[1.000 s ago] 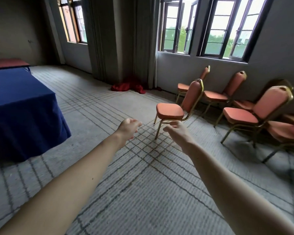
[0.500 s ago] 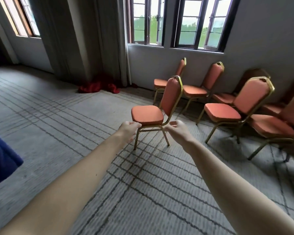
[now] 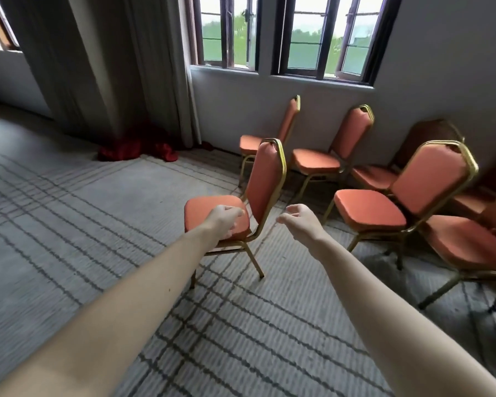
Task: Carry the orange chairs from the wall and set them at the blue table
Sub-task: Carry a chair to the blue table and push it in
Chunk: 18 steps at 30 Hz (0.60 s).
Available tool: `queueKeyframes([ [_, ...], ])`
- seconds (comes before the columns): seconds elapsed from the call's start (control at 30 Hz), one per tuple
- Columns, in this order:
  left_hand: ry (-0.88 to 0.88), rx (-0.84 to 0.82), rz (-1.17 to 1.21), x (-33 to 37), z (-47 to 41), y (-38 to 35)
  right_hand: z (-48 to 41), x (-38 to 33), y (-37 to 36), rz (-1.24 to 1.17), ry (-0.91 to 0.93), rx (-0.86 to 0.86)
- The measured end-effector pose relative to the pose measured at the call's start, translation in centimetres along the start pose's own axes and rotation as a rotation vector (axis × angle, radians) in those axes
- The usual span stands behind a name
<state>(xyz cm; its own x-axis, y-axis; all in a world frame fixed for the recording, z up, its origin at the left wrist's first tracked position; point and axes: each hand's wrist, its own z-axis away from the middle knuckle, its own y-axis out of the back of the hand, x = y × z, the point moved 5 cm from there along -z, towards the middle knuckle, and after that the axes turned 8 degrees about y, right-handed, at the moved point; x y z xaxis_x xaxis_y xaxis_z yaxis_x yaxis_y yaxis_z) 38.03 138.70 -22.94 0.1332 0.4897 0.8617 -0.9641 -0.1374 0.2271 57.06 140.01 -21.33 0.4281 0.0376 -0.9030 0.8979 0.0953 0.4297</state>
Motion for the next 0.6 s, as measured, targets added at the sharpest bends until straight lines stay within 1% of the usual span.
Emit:
queueKeyframes([
  [0.2,0.002,0.026,-0.011,7.0,-11.4,-7.2,-15.3,3.1,6.1,0.02,0.016,-0.066],
  [0.37,0.016,0.086,0.039,11.8,-20.3,-10.9,-26.5,5.8,8.4,0.039,0.008,-0.133],
  [0.6,0.066,0.118,0.091,19.9,-37.3,-15.8,-45.4,7.6,10.5,0.077,0.039,-0.177],
])
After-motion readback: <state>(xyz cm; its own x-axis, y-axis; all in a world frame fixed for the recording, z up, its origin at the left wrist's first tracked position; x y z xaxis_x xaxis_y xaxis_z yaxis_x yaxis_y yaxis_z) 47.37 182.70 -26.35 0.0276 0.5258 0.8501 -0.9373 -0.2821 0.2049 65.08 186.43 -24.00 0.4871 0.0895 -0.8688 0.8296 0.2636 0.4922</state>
